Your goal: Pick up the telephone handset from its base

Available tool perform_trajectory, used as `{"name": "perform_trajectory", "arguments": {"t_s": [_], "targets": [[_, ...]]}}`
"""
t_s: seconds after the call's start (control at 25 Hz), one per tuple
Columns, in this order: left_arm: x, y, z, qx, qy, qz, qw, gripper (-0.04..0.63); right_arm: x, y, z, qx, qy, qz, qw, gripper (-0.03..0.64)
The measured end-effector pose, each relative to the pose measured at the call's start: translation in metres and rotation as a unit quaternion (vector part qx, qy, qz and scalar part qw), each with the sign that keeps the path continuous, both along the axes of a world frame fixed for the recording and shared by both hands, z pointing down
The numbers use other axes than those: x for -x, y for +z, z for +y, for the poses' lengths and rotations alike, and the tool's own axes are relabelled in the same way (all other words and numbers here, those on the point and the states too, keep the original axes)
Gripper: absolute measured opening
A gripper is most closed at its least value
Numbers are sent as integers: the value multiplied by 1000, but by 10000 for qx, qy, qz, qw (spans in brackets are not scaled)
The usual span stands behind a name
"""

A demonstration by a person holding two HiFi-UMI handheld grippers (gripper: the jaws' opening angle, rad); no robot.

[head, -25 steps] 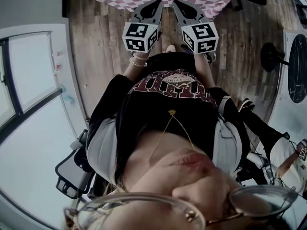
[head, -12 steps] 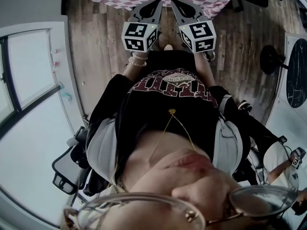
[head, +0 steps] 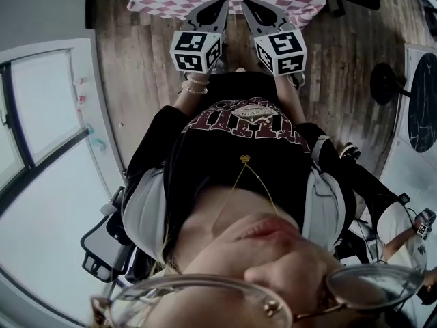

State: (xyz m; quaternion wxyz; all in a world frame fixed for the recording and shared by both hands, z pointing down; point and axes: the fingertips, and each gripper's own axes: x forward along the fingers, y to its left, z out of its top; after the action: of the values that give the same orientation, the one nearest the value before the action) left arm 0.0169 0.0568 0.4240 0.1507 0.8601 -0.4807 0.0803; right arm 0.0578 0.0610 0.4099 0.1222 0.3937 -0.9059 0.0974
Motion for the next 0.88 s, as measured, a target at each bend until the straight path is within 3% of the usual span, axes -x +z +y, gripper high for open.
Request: {"name": "perform_trajectory", "arguments": {"t_s": [0.88], "targets": [[32, 7, -91, 73, 552, 225, 9982, 11, 45, 9, -84, 75, 203, 111, 9997, 18]]}}
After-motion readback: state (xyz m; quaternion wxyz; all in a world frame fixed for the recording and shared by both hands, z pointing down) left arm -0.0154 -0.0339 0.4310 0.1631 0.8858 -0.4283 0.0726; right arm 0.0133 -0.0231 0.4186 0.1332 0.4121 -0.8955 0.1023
